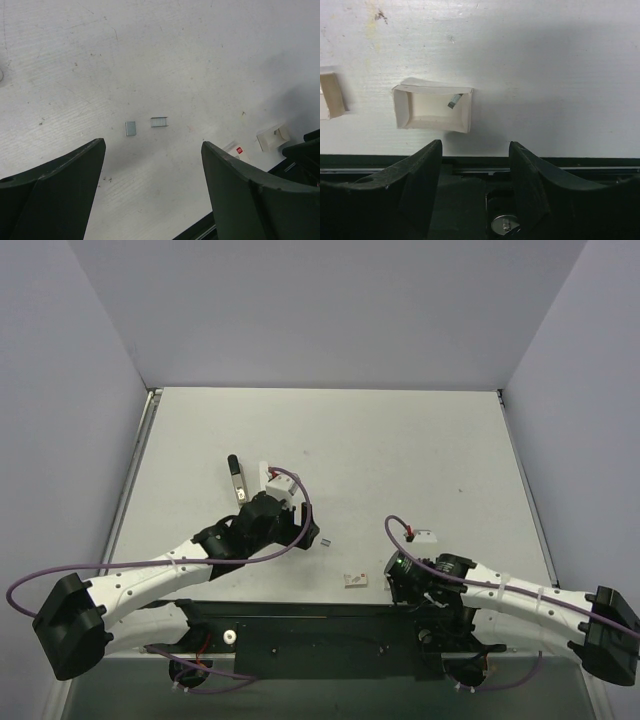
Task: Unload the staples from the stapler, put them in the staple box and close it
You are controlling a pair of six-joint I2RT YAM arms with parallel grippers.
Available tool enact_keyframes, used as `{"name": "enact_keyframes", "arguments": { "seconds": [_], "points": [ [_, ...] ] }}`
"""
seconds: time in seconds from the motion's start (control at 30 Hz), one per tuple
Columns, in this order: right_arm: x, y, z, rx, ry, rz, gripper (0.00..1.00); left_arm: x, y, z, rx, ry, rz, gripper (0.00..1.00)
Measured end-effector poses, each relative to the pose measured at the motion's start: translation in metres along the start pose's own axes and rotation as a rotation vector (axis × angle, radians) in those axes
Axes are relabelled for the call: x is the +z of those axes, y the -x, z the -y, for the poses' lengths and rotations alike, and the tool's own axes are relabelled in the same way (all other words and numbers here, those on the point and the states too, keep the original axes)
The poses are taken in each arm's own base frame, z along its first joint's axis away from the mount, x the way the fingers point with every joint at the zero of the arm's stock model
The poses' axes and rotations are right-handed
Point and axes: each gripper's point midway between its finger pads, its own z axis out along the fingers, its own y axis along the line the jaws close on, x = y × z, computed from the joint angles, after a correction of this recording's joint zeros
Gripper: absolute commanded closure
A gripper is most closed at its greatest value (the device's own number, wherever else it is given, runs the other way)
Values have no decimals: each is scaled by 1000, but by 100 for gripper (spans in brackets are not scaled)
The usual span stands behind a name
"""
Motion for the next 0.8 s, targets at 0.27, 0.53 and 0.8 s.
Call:
{"name": "enact_keyframes", "arguments": {
  "seconds": [0.27, 0.53, 0.8],
  "points": [
    [8, -2, -1, -52, -49, -29, 49, 0, 0, 0, 9, -3, 1, 11],
    [14, 6, -16, -90, -30, -21, 48, 0, -1, -1, 20, -2, -1, 11],
    [22, 17, -27, -65, 18, -17, 50, 1, -8, -5, 29, 9, -14, 11]
  ]
}}
